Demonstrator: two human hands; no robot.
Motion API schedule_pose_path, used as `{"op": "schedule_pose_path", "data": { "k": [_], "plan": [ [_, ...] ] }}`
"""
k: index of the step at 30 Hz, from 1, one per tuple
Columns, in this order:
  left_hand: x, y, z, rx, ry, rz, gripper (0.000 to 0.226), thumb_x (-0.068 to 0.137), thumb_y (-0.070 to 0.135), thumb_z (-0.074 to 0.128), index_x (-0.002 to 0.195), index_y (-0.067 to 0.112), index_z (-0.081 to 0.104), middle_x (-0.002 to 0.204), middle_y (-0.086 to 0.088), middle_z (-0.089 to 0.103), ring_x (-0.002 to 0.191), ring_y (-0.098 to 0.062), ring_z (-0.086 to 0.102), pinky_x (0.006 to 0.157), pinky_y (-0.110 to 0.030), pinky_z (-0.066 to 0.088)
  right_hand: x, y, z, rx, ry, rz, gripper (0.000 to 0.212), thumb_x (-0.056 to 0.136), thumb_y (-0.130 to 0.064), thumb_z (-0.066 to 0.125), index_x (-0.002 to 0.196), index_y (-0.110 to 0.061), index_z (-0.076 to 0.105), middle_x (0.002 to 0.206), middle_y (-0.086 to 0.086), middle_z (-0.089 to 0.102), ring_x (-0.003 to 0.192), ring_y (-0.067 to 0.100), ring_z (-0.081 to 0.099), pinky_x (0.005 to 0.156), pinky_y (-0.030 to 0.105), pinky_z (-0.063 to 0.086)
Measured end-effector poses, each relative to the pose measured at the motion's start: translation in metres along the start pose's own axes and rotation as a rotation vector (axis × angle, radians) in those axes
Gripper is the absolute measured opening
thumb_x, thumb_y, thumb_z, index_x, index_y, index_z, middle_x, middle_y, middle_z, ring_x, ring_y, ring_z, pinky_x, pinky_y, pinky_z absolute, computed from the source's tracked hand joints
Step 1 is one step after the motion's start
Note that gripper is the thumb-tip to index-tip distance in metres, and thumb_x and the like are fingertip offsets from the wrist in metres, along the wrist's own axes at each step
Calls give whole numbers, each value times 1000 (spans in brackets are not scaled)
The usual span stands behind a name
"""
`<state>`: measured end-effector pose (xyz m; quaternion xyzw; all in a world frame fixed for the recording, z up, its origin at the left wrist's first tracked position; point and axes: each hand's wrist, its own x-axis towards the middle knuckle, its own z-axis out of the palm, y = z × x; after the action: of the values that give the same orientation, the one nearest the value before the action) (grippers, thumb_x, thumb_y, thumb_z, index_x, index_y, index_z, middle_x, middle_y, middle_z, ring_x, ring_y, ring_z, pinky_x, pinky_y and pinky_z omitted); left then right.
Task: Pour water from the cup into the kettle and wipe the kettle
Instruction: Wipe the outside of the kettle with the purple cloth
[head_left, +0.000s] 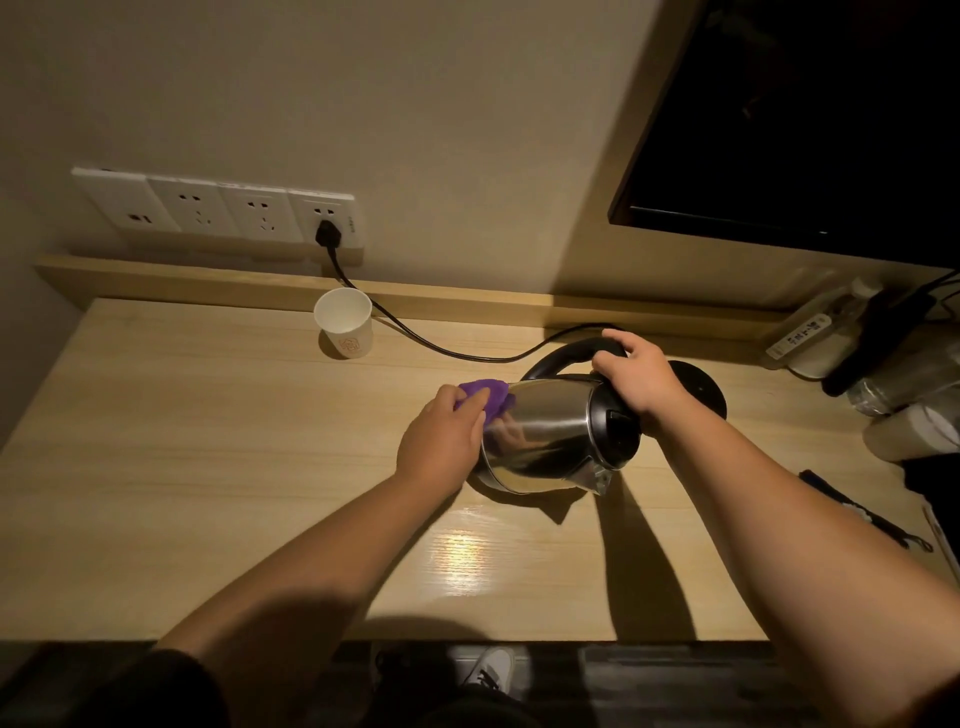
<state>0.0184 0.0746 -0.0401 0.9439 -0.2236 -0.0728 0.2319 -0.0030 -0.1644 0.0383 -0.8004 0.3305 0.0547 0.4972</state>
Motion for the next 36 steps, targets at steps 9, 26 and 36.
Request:
{"op": "schedule_pose_path", "data": {
  "k": [9,26,36],
  "plan": [
    [-33,4,23,-57,103,-19,44,98,25,50,140,20,42,127,-9,51,106,-23,53,79,-33,51,0,-2,-4,140,63,171,52,94,-18,56,145,-24,45,123,13,58,91,26,62,61,32,48],
    [-61,2,51,125,23,30,53,99,29,47,148,17,29,138,-7,45,115,-19,49,87,-26,47,1,-5,0,206,187,292,7,89,-15,52,92,-11,58,82,13,57,66,24,52,55,34,40],
    [-56,-1,55,248,-187,190,55,98,25,47,148,21,26,139,-8,42,112,-23,48,83,-33,47,2,-4,-3,290,289,374,14,89,-16,54,77,-8,52,79,13,57,70,24,53,73,37,45]
  ]
}}
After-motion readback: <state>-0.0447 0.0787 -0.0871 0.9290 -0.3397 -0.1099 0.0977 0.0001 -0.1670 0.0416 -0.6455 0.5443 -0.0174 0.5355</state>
